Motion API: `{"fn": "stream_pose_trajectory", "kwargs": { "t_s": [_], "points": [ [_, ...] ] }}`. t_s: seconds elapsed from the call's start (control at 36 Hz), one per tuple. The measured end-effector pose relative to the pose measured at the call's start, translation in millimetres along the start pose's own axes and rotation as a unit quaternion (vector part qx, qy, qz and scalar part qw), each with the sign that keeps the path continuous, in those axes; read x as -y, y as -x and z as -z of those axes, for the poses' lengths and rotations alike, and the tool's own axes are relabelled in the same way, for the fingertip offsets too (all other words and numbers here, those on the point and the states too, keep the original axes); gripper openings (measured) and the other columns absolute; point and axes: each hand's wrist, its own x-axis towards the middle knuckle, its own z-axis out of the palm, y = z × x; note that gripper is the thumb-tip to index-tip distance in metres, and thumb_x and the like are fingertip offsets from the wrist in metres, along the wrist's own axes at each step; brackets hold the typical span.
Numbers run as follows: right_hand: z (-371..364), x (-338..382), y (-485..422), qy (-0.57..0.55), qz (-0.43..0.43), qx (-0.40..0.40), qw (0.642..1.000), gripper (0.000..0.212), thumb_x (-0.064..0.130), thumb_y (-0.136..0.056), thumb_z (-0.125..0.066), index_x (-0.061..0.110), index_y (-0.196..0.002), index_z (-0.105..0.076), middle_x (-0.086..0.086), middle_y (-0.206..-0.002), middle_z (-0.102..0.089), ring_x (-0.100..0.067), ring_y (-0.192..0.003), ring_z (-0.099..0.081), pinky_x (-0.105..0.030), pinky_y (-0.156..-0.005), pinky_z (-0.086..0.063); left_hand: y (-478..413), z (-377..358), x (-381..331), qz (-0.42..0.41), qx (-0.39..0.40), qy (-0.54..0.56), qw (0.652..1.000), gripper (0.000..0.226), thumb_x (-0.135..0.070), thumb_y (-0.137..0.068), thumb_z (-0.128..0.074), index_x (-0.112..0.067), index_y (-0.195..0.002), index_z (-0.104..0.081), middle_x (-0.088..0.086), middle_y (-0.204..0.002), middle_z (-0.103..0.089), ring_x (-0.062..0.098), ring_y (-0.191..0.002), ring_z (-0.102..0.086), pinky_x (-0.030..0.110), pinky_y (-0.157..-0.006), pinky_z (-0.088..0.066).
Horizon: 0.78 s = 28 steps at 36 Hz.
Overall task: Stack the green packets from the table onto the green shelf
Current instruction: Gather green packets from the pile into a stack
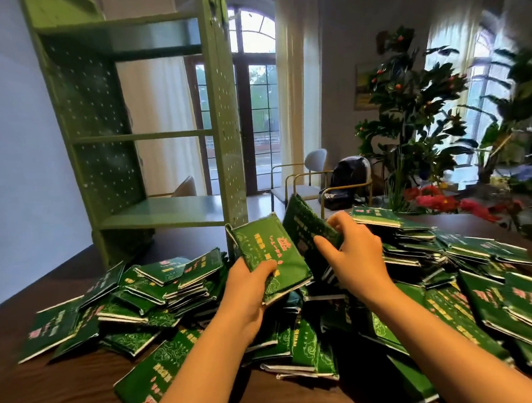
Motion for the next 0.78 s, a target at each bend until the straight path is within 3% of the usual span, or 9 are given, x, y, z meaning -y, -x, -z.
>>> {"fn": "stream_pose_trajectory", "kwargs": {
  "t_s": [0.08, 0.17, 0.25, 0.31, 0.42, 0.53, 0.67, 0.75, 0.78],
  "points": [
    [4, -5, 1, -0.013, 0.017, -0.036, 0.999, 0.020, 0.031, -0.084, -0.067, 0.026, -0.086, -0.048, 0.003, -0.072, -0.059, -0.025, -0.072, -0.058, -0.036, -0.074, -0.035, 8, 2, 5, 0.002, 0.003, -0.001, 1.000, 0.023, 0.003, -0.092, -0.055, -0.009, -0.112, -0.062, 0.011, -0.105, -0.072, 0.022, -0.088, -0.070, 0.034, -0.073, -0.057],
    [10, -3, 1, -0.109, -0.007, -0.036, 0.993, 0.019, 0.024, -0.082, -0.071, 0.021, -0.087, -0.053, 0.005, -0.073, -0.058, -0.018, -0.066, -0.056, -0.038, -0.069, -0.045, 12, 5, 8, 0.012, 0.013, -0.022, 1.000, 0.022, 0.002, -0.093, -0.055, -0.009, -0.111, -0.062, 0.010, -0.103, -0.072, 0.021, -0.087, -0.069, 0.034, -0.073, -0.056],
    [20, 0, -2, -0.275, -0.095, -0.023, 0.956, 0.021, 0.014, -0.082, -0.072, 0.014, -0.096, -0.056, 0.002, -0.081, -0.057, -0.004, -0.066, -0.052, -0.016, -0.055, -0.045, 15, 7, 9, 0.020, 0.031, -0.039, 0.999, 0.021, 0.001, -0.093, -0.055, -0.008, -0.111, -0.063, 0.007, -0.093, -0.074, 0.017, -0.078, -0.071, 0.031, -0.065, -0.056],
    [23, -1, -3, -0.352, -0.147, -0.002, 0.924, 0.027, 0.014, -0.083, -0.072, 0.011, -0.104, -0.057, 0.000, -0.093, -0.059, -0.003, -0.074, -0.055, -0.006, -0.049, -0.041, 18, 9, 8, 0.032, 0.045, -0.048, 0.997, 0.018, -0.002, -0.095, -0.053, -0.009, -0.106, -0.064, 0.003, -0.082, -0.074, 0.013, -0.068, -0.070, 0.026, -0.055, -0.054],
    [27, -2, -1, -0.414, -0.188, 0.032, 0.890, 0.035, 0.012, -0.082, -0.072, 0.012, -0.112, -0.054, -0.011, -0.101, -0.066, -0.014, -0.077, -0.066, -0.013, -0.051, -0.048, 22, 10, 5, 0.052, 0.078, -0.043, 0.995, 0.024, -0.001, -0.097, -0.046, -0.010, -0.098, -0.068, 0.005, -0.076, -0.074, 0.013, -0.060, -0.070, 0.023, -0.049, -0.054],
    [29, -3, 1, -0.454, -0.209, 0.051, 0.865, 0.025, 0.009, -0.086, -0.066, 0.016, -0.106, -0.053, -0.001, -0.084, -0.070, -0.007, -0.063, -0.068, -0.020, -0.052, -0.053, 22, 13, 6, 0.073, 0.088, -0.020, 0.993, 0.028, -0.003, -0.098, -0.041, -0.010, -0.094, -0.068, 0.008, -0.076, -0.073, 0.016, -0.062, -0.069, 0.030, -0.062, -0.055],
    [28, -5, 0, -0.419, -0.179, 0.081, 0.887, 0.018, 0.009, -0.090, -0.062, 0.014, -0.106, -0.056, -0.005, -0.087, -0.069, -0.009, -0.065, -0.068, -0.018, -0.053, -0.051, 23, 13, 6, 0.116, 0.092, 0.004, 0.989, 0.030, -0.011, -0.101, -0.039, -0.010, -0.091, -0.068, 0.008, -0.073, -0.074, 0.018, -0.061, -0.070, 0.034, -0.067, -0.055],
    [26, -7, -3, -0.339, -0.111, 0.117, 0.927, 0.017, 0.013, -0.088, -0.065, 0.013, -0.105, -0.065, -0.012, -0.100, -0.069, -0.018, -0.084, -0.068, -0.021, -0.067, -0.053, 27, 10, 1, 0.126, 0.097, 0.021, 0.987, 0.035, -0.018, -0.103, -0.035, -0.009, -0.094, -0.067, 0.008, -0.074, -0.074, 0.018, -0.063, -0.071, 0.034, -0.068, -0.057],
    [26, -7, -4, -0.312, -0.088, 0.130, 0.937, 0.016, 0.014, -0.087, -0.067, 0.014, -0.103, -0.067, -0.011, -0.101, -0.069, -0.019, -0.087, -0.067, -0.024, -0.072, -0.054, 27, 10, 0, 0.114, 0.100, 0.008, 0.988, 0.034, -0.020, -0.104, -0.034, -0.012, -0.097, -0.066, 0.004, -0.080, -0.074, 0.015, -0.072, -0.071, 0.034, -0.078, -0.056]
  ]
}}
